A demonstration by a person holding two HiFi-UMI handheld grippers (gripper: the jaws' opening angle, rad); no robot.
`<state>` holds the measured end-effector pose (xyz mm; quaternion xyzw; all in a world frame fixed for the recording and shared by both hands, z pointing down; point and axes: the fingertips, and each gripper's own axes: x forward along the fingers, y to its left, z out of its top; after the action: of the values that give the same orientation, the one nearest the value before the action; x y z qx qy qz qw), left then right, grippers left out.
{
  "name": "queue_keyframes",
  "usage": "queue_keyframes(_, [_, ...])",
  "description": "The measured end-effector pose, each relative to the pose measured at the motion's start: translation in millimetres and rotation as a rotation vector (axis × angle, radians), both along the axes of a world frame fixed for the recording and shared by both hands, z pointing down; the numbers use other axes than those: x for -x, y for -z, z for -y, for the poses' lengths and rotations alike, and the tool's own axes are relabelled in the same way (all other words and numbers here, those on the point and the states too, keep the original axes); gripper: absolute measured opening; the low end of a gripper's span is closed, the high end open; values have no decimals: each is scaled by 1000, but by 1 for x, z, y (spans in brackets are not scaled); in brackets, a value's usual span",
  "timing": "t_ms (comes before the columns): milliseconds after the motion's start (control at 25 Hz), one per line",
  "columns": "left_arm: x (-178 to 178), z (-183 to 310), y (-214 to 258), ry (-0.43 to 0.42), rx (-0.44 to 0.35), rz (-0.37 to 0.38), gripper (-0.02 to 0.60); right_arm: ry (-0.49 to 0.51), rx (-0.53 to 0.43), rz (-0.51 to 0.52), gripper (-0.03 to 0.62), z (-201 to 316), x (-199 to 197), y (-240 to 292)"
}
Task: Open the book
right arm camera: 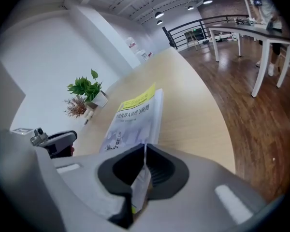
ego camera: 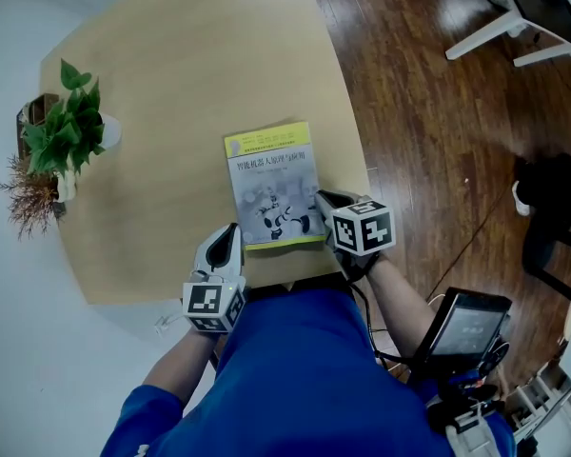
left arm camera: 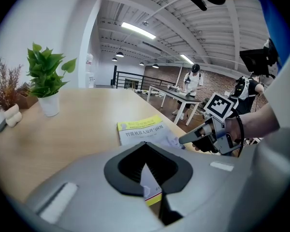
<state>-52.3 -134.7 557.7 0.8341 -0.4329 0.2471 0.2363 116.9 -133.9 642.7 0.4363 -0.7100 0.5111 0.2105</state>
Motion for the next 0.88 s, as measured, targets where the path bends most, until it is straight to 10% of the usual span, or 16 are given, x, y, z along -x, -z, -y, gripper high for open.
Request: queue_keyframes(880, [5,-2,16,66,-50,7,6,61,-50,48,3,-4,16,35])
